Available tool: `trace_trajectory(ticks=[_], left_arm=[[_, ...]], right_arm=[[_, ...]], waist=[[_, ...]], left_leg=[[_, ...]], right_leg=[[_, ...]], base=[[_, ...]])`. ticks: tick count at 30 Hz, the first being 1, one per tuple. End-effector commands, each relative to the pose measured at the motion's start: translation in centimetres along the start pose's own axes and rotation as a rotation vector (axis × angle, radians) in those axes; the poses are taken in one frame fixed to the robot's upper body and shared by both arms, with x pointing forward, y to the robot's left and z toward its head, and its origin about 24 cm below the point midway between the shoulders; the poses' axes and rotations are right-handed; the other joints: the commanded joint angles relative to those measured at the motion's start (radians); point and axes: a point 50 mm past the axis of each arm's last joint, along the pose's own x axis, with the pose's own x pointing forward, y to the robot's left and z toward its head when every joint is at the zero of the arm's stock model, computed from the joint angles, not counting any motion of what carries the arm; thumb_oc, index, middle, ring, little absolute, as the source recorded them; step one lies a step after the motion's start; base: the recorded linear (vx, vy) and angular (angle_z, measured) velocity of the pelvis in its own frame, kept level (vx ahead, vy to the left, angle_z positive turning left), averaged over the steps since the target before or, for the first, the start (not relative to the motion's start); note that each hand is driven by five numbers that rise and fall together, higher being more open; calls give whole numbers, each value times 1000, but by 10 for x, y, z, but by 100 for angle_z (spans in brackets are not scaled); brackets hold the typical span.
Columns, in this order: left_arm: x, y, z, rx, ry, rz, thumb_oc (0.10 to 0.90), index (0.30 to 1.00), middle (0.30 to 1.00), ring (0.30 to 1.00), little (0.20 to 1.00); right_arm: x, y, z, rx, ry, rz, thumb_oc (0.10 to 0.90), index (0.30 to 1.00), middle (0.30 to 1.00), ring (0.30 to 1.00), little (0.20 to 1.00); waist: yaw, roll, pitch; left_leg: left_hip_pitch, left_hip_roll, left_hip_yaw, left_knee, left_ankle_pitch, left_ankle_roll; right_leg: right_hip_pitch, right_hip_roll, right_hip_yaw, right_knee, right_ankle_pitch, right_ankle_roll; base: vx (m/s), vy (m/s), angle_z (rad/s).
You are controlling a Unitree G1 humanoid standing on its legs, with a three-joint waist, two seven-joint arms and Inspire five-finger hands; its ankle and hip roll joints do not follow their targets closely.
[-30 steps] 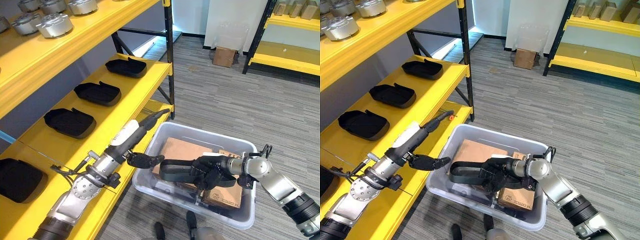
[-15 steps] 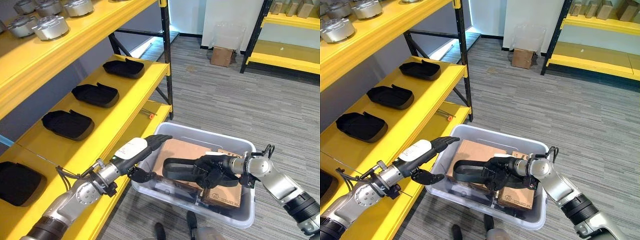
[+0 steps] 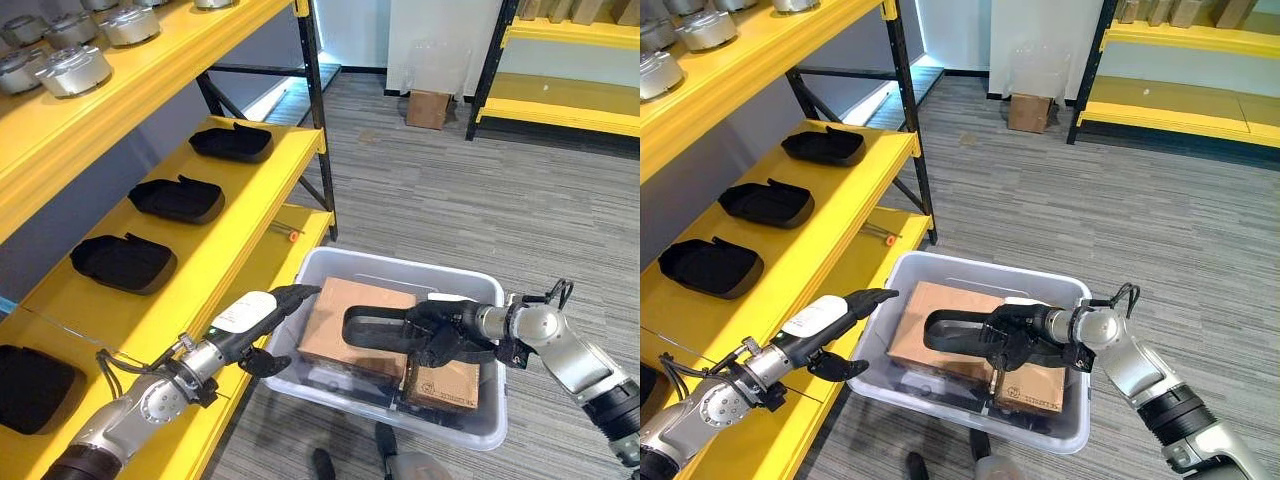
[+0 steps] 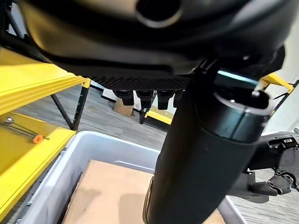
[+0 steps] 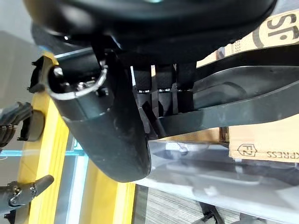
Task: Move parts from the plastic box to the shelf.
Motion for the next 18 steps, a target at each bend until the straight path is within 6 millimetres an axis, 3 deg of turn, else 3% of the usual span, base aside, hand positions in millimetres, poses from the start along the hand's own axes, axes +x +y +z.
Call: trace_trajectory(ticks=[1, 7, 18], left_arm=[[15, 24, 5, 20, -77, 184, 900, 1000, 1000, 1000, 1000], [27, 2, 15, 20, -130, 132, 900, 1000, 1000, 1000, 1000], [50, -11, 25, 9, -150, 171, 900, 1000, 1000, 1000, 1000]], right_arm=[[-8, -30, 49, -115, -207, -67, 400, 300, 300, 300, 300], [2, -24, 63, -123, -256, -21, 400, 300, 300, 300, 300], [17, -4, 74, -142, -321, 86, 400, 300, 300, 300, 300]], waist=[[3, -18, -78], [-3, -21, -87], [-10, -27, -94]], left_leg=[[47, 9, 49, -3, -135, -2], [49, 14, 57, -1, -132, -5], [52, 24, 65, 0, -133, -6]], right_leg=[[37, -33, -33, 15, -128, 72], [35, -28, -24, 21, -129, 71], [34, -21, -19, 26, -134, 69]], base=[[0, 0, 0], [5, -9, -4], [3, -8, -2]])
